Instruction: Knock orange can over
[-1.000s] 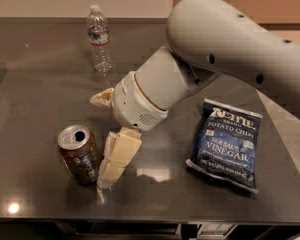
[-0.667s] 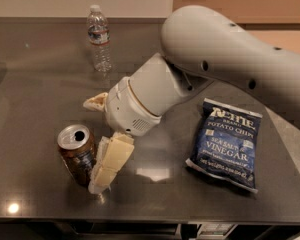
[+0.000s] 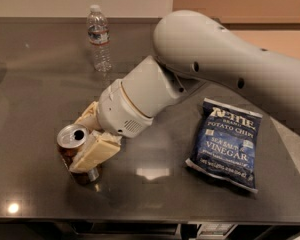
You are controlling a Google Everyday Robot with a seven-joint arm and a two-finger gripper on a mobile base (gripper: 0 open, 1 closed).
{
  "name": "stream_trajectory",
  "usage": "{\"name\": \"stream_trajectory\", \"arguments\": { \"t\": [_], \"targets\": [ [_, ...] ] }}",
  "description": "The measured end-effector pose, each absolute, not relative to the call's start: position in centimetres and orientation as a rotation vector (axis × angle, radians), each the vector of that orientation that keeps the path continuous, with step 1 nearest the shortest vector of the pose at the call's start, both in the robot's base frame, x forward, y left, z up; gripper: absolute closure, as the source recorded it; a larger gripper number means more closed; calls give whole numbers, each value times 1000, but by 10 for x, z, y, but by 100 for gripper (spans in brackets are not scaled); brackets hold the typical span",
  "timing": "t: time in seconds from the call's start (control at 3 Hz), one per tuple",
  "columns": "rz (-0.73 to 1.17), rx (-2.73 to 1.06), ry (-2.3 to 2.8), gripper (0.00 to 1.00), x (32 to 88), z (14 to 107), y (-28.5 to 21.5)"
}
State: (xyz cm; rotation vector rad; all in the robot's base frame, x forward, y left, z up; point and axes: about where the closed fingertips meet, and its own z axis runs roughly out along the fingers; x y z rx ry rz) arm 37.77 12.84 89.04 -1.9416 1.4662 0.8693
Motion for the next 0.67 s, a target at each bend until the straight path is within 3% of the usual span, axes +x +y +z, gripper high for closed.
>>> {"name": "stream_trajectory", "arguments": {
  "t": [0.67],
  "targets": [
    [812, -1994, 1533, 87, 401, 914, 120]
  ]
}}
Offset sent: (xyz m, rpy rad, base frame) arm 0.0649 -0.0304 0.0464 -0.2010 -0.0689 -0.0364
